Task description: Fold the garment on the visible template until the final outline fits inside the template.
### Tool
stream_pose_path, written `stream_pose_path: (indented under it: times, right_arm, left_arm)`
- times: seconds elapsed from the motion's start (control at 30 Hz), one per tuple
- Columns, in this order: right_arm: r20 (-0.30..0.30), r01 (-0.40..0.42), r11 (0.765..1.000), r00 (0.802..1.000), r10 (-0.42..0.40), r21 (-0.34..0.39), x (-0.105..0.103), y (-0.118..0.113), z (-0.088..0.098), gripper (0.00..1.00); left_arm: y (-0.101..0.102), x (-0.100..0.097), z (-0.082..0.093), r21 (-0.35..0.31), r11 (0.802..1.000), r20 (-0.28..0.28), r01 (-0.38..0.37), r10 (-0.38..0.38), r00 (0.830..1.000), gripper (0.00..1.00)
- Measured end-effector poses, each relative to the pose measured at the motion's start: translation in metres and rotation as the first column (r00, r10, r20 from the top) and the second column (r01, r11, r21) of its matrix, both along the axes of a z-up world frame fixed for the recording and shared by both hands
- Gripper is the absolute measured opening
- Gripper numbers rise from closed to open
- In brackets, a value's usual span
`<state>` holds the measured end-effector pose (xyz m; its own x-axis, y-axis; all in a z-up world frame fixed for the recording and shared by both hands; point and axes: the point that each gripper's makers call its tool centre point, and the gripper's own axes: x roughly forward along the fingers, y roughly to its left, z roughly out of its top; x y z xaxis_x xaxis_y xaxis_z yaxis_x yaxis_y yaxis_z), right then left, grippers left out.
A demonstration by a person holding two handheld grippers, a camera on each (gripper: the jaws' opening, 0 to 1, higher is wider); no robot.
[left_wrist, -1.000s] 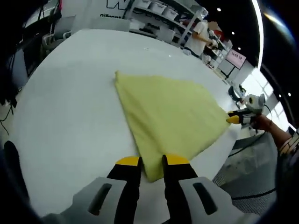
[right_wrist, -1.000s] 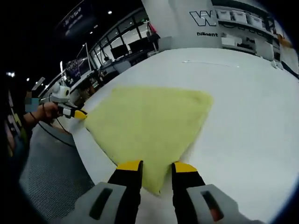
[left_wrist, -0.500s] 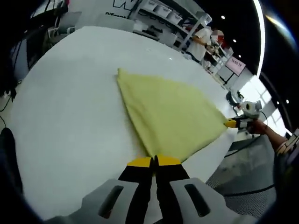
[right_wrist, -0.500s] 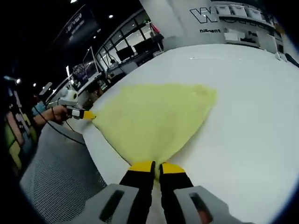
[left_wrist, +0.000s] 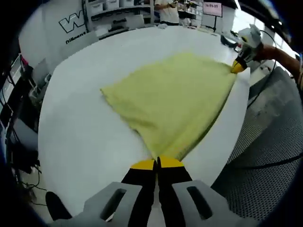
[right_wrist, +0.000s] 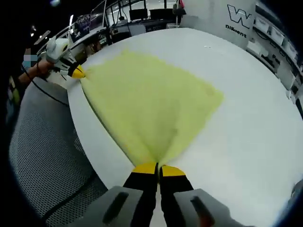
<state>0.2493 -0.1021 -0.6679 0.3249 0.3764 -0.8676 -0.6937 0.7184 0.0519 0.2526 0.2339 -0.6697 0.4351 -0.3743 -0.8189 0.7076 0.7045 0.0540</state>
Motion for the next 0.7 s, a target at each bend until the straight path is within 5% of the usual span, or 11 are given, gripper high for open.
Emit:
stream_pose_path:
  times: [0.07, 0.13, 0.23, 0.3, 0.37, 0.5, 0.7]
  right_arm:
    - [0.017, 0.031, 0.999, 0.999, -0.032, 0.012, 0.001, 0.000, 0.008, 0.01]
    - [0.093, 0.076, 0.997, 0.993, -0.074, -0.019, 0.010, -0.011, 0.018, 0.10]
    - [0.141, 0.151, 0.987, 0.978, -0.156, 0.050, 0.020, -0.015, 0.030, 0.15]
    - [0.196, 0.209, 0.973, 0.954, -0.225, 0.098, 0.030, -0.019, 0.038, 0.24]
    - [0.225, 0.266, 0.956, 0.930, -0.289, 0.128, 0.036, -0.021, 0.044, 0.28]
    - [0.260, 0.335, 0.929, 0.894, -0.366, 0.158, 0.041, -0.022, 0.057, 0.28]
    - [0.302, 0.350, 0.913, 0.865, -0.400, 0.208, 0.046, -0.014, 0.063, 0.30]
  left_arm:
    - [-0.007, -0.003, 0.009, -0.085, 0.994, -0.029, -0.068, 0.065, 0.997, 0.02]
    - [-0.005, 0.007, 0.024, -0.154, 0.980, 0.021, -0.125, 0.129, 0.991, 0.14]
    - [0.003, 0.013, 0.037, -0.201, 0.957, 0.017, -0.210, 0.217, 0.976, 0.23]
    - [0.001, 0.020, 0.049, -0.267, 0.931, 0.037, -0.248, 0.267, 0.963, 0.23]
    - [-0.008, 0.026, 0.064, -0.351, 0.900, 0.064, -0.258, 0.299, 0.952, 0.33]
    - [-0.009, 0.033, 0.072, -0.340, 0.887, 0.084, -0.312, 0.359, 0.930, 0.54]
    - [-0.019, 0.039, 0.077, -0.345, 0.876, 0.123, -0.337, 0.398, 0.909, 0.68]
